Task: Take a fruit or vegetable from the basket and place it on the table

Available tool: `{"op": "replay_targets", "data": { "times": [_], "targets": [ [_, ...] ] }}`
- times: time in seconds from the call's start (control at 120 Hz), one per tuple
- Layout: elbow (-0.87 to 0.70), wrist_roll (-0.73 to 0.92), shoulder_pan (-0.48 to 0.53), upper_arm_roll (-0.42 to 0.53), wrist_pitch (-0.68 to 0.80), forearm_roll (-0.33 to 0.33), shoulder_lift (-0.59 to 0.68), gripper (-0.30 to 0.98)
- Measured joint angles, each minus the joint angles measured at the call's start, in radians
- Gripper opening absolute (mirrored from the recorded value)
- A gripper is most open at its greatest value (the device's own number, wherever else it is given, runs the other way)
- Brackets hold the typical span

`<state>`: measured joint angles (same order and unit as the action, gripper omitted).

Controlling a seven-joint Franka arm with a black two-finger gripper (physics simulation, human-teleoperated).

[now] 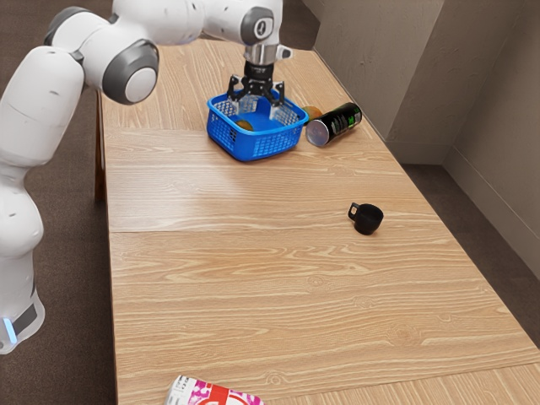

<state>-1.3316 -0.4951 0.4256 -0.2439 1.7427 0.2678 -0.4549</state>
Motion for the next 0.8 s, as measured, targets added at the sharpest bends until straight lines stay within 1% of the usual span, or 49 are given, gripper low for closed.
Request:
{"op": "replay_targets", "data": {
  "times": [0.483, 0.8],
  "targets": [
    [-0.039, 0.004, 0.007, 0.003, 0.006, 0.004, -0.003, 0.69],
    [-0.074, 0.006, 0.007, 0.01, 0.02, 0.018, -0.005, 0.69]
  ]
}}
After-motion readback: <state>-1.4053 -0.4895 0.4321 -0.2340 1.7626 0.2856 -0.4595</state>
